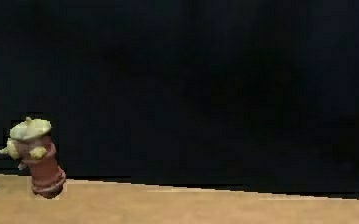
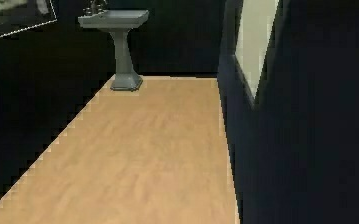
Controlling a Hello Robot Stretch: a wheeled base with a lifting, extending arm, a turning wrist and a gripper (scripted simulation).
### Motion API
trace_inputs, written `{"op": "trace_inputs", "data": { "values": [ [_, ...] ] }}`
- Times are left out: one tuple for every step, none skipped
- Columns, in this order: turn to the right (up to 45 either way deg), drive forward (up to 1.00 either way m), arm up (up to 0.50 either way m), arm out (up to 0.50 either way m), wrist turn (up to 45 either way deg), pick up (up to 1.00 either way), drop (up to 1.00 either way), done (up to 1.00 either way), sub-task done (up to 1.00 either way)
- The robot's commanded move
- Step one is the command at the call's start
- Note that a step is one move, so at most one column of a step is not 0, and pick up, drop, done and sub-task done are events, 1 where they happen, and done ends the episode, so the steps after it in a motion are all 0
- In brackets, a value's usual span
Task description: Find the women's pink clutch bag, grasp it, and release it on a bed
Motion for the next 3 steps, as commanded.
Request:
{"op": "trace_inputs", "data": {
  "values": [
    [0.0,0.20,0.00,0.00,0.0,0.00,0.00,0.00,0.00],
    [-45.0,0.00,0.00,0.00,0.0,0.00,0.00,0.00,0.00],
    [-36.0,0.00,0.00,0.00,0.0,0.00,0.00,0.00,0.00]
  ]
}}
